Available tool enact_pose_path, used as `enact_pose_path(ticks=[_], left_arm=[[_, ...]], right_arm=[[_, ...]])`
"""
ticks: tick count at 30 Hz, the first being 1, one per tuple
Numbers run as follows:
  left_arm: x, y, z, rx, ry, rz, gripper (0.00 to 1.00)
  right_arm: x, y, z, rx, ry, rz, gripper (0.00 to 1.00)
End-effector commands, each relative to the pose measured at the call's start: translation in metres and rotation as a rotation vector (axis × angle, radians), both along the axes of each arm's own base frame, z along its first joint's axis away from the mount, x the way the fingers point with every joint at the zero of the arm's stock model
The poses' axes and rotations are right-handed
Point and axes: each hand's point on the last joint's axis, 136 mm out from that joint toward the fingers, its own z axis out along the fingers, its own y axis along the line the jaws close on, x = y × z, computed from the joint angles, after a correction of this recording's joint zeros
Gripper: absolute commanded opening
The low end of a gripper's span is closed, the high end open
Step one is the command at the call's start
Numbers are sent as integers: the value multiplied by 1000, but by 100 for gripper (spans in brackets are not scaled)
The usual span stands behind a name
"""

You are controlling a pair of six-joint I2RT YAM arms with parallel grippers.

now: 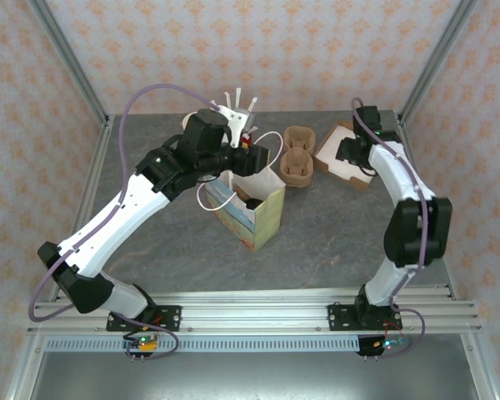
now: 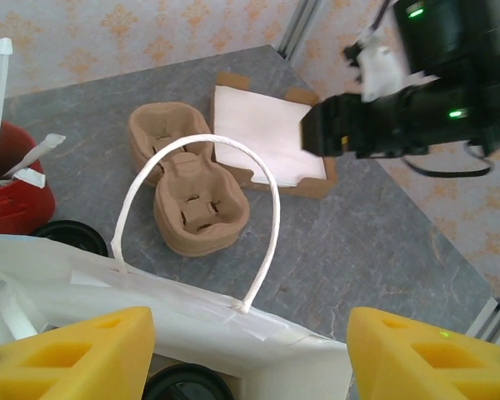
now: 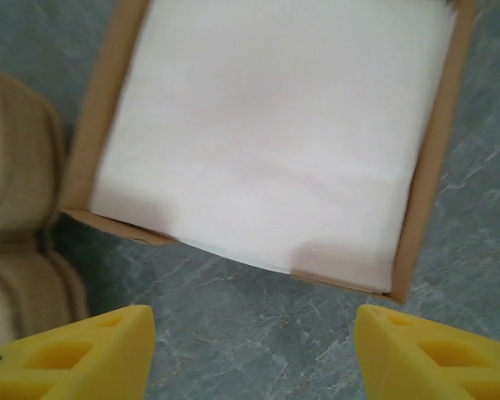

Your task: Pack the takeout coffee

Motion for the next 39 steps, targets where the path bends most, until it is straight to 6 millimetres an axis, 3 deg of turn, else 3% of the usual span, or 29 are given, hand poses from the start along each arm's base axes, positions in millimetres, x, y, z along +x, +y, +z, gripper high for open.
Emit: enact_pose_path(ticks=[1, 6, 10, 23, 30, 39], left_arm=[[2, 7, 9, 8, -15, 44, 64], [2, 11, 7, 23, -13, 54, 64], [2, 13, 6, 33, -12, 61, 64], [-1, 16, 3, 43, -2, 65, 64], [-2, 17, 2, 50, 2, 64, 64], [-3, 17, 0, 56, 6, 61, 64]], right_arm=[[25, -8, 2, -30, -13, -21, 66], [43, -15, -36, -85, 95, -17, 66], [54, -14, -54, -66, 144, -8, 65], [56, -10, -104, 28, 259, -12, 62], [56, -9, -105, 40, 259, -6, 46], [61, -8, -87, 42, 224, 2, 44]])
